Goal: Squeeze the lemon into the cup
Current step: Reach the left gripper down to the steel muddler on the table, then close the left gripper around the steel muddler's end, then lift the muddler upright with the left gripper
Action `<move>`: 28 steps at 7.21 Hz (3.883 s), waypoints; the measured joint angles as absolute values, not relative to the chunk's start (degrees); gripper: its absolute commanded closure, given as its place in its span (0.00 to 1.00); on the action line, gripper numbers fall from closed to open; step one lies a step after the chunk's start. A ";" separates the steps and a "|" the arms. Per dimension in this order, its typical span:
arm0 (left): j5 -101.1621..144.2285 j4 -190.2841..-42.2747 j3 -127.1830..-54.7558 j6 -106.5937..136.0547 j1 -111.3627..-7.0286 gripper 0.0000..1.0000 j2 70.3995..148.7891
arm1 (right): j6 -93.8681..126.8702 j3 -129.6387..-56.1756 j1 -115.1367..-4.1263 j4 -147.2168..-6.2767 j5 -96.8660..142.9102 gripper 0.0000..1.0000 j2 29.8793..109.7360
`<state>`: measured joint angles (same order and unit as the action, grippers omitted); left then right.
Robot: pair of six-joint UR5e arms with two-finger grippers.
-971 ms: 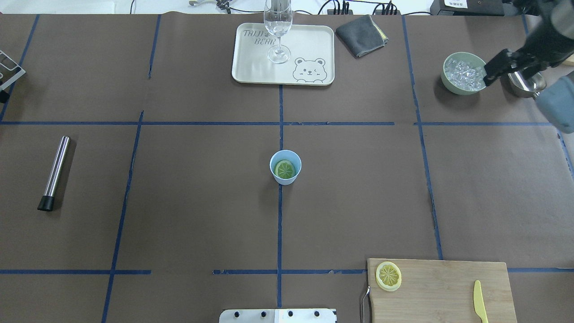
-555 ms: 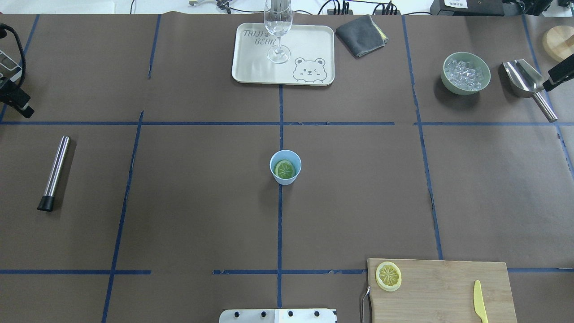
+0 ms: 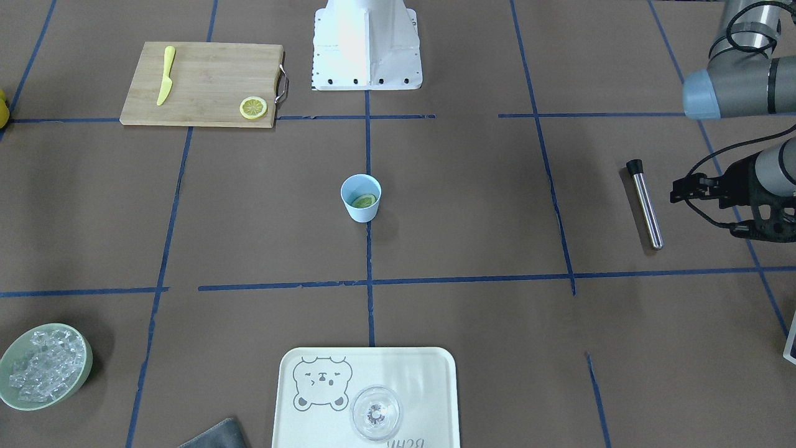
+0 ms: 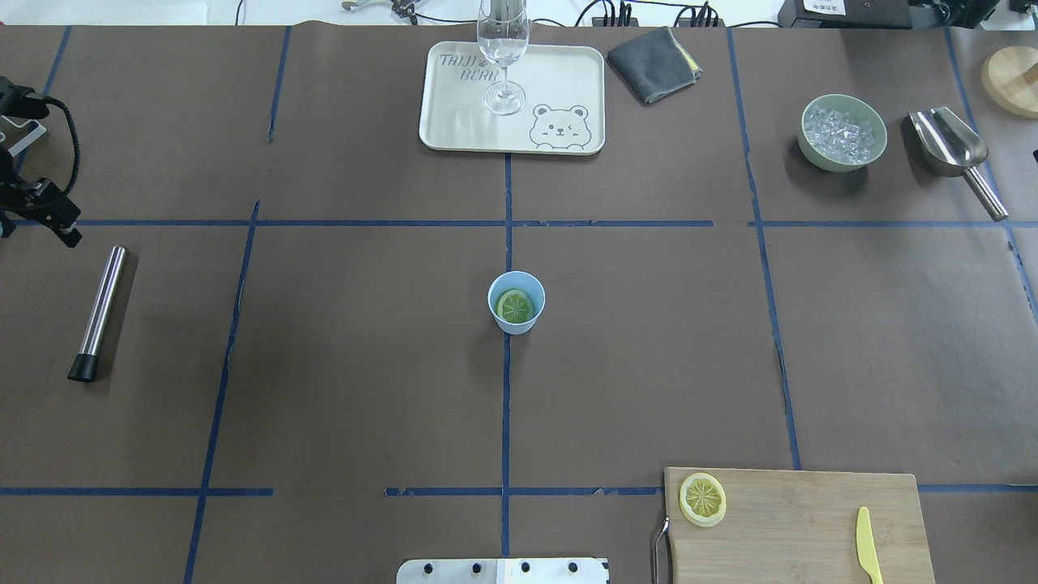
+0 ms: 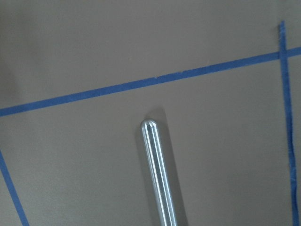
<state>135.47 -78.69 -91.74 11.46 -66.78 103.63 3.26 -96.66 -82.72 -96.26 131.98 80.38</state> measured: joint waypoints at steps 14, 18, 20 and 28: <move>135.09 -96.27 -81.07 23.82 -58.64 0.19 102.50 | -4.82 -95.78 -86.55 -96.33 134.81 0.00 82.78; 135.03 -96.50 -80.68 23.89 -58.62 0.74 102.57 | -4.76 -95.80 -86.70 -96.28 134.84 0.00 82.57; 134.99 -96.42 -80.72 23.99 -58.62 1.00 102.59 | -4.82 -95.86 -87.08 -96.32 134.92 0.00 82.55; 122.49 -90.22 -102.09 24.26 -64.91 1.00 104.91 | -4.92 -95.80 -87.81 -96.47 134.47 0.00 84.44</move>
<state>122.49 -90.22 -102.09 24.26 -64.91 104.91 -4.92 -95.80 -87.81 -96.47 134.47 84.44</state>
